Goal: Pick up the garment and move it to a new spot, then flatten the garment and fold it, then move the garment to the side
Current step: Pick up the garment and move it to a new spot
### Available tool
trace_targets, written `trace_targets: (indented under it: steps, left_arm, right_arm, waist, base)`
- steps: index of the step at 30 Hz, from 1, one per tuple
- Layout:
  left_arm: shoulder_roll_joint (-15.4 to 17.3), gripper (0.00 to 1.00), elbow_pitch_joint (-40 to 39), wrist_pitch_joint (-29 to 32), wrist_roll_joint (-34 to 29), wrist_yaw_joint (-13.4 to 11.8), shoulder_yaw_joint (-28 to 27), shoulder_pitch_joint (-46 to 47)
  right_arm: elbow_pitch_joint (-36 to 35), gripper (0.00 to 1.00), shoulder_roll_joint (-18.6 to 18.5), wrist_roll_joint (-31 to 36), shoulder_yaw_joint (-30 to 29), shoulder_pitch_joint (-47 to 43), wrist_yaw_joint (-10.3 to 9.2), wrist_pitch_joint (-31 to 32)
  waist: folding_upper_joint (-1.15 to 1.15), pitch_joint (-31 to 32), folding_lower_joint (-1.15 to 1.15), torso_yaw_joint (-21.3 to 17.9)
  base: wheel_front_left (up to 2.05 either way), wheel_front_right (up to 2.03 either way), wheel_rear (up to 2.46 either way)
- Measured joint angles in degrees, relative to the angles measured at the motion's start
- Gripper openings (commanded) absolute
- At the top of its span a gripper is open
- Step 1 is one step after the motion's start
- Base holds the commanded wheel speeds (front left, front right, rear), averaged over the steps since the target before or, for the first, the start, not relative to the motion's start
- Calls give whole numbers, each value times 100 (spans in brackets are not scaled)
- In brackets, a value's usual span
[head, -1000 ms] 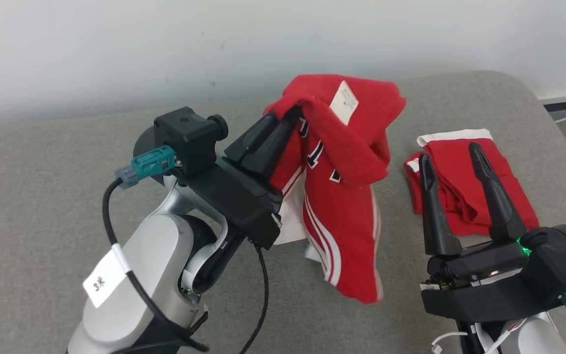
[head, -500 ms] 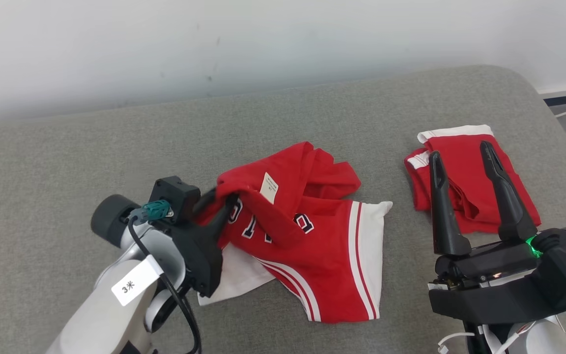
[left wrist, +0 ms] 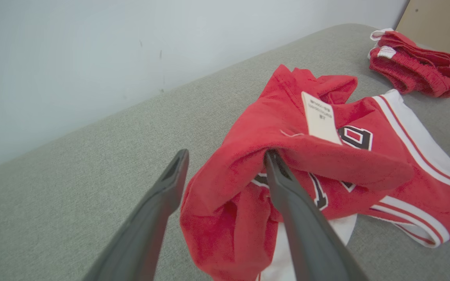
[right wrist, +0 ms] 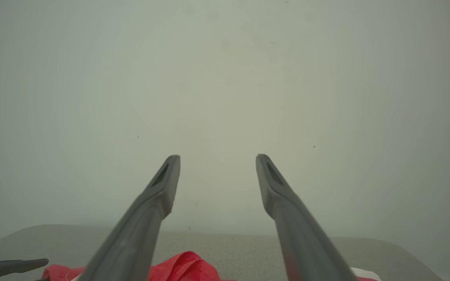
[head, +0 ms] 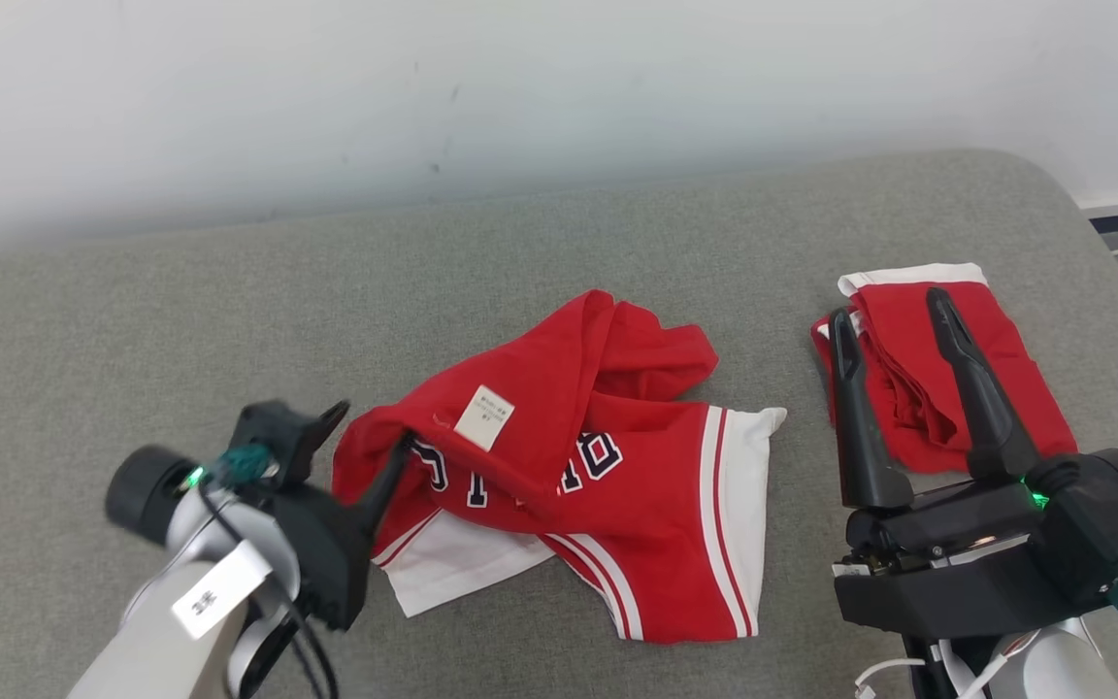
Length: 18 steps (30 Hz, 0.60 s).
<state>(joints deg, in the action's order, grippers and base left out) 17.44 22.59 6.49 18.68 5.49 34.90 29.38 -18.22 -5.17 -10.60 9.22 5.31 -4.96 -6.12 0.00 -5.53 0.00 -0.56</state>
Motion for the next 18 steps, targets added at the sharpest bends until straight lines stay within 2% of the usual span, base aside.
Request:
trace_targets:
  steps: [6, 10, 15, 18]
  left_arm:
    - [312, 100, -227, -59, 52, -191, -198, -483]
    - [417, 100, -580, -375, 116, -519, -541, -772]
    - [304, 100, -1117, -920, 318, -1127, -1056, -1306]
    - [124, 100, -1341, -1236, 394, -1239, -1312, -1650]
  right_arm:
    - [-19, 100, -5, 0, -22, -27, 0, -1]
    - [-43, 100, -14, 0, -43, -68, -1, -1]
    - [-51, 100, -5, -168, -115, -148, -7, -53]
    - [146, 100, -2, -254, -314, -151, -12, -103]
  waist:
    - [0, 95, 0, -18]
    - [0, 149, 0, -7]
    - [0, 193, 0, 31]
    - [0, 225, 0, 55]
  base:
    - [0, 0, 0]
    - [0, 0, 0]
    - [0, 0, 0]
    - [0, 0, 0]
